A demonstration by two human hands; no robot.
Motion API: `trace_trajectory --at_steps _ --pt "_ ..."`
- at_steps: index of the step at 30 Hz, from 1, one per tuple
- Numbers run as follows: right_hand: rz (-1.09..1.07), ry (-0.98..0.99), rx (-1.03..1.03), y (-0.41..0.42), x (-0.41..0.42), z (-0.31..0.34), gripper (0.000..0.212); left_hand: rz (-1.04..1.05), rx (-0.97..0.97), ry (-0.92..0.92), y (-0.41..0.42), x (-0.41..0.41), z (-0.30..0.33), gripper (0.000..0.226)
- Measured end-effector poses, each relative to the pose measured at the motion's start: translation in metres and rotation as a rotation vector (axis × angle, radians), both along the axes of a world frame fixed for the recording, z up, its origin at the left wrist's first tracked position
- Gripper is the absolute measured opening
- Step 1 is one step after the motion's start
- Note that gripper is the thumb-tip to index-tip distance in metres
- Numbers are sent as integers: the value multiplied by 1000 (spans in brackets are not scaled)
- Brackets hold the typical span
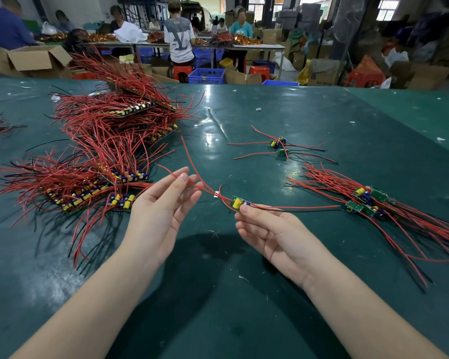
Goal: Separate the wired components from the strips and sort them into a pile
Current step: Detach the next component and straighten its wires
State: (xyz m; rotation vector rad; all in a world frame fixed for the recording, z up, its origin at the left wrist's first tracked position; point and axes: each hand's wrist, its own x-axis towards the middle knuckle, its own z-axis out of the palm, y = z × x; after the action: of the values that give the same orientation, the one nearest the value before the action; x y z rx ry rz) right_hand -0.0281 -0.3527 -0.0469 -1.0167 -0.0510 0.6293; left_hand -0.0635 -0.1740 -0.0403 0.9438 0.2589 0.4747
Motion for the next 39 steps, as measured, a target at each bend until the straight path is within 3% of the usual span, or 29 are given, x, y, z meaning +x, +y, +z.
trace_trajectory --at_steps 10,39 --pt "12 26 5 0 -1 2 20 78 205 -17 1 1 -1 10" --pt "59 23 -35 -1 -2 3 18 126 170 -51 10 -1 1 18"
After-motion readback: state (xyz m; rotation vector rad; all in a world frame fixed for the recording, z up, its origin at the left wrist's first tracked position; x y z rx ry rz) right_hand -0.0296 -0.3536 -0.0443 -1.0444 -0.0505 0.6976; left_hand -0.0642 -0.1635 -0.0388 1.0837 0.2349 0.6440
